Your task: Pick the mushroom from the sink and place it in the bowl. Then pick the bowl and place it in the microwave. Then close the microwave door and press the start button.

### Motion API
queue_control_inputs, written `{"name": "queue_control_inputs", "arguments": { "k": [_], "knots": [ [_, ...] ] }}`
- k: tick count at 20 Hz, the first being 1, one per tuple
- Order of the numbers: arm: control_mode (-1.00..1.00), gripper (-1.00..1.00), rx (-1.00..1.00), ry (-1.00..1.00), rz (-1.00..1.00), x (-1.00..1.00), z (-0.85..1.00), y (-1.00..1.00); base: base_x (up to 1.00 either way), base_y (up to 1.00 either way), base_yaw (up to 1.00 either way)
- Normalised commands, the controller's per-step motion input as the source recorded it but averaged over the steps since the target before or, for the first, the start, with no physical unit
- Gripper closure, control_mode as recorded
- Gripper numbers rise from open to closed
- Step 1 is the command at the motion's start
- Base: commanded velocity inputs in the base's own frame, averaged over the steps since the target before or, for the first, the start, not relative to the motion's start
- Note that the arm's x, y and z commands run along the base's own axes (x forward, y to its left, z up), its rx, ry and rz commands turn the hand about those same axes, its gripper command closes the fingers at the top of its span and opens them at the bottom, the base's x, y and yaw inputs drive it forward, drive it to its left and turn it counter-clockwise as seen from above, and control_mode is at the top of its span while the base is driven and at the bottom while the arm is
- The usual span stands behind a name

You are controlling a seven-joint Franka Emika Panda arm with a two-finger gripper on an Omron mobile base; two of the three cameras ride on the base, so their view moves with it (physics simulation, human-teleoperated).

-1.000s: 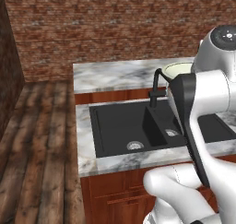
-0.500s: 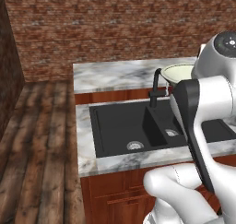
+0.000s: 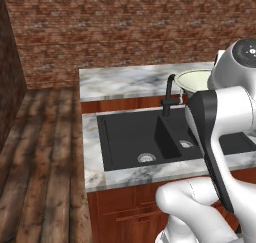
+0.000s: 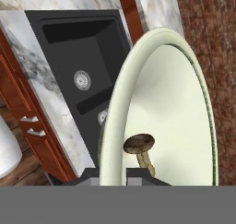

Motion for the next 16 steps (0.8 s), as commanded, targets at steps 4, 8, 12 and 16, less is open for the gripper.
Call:
{"name": "queue_control_inputs", "arguments": {
  "k": [4, 8, 12, 16],
  "knots": [
    [1.0, 1.0, 0.0, 0.0, 0.0, 0.0, 0.0, 0.0, -0.03, -0.07, 0.0],
    [1.0, 1.0, 0.0, 0.0, 0.0, 0.0, 0.0, 0.0, -0.22, -0.06, 0.0],
    [1.0, 1.0, 0.0, 0.0, 0.0, 0.0, 0.0, 0.0, -0.18, 0.0, 0.0],
    [1.0, 1.0, 0.0, 0.0, 0.0, 0.0, 0.0, 0.0, -0.22, 0.0, -0.02]
  ]
}}
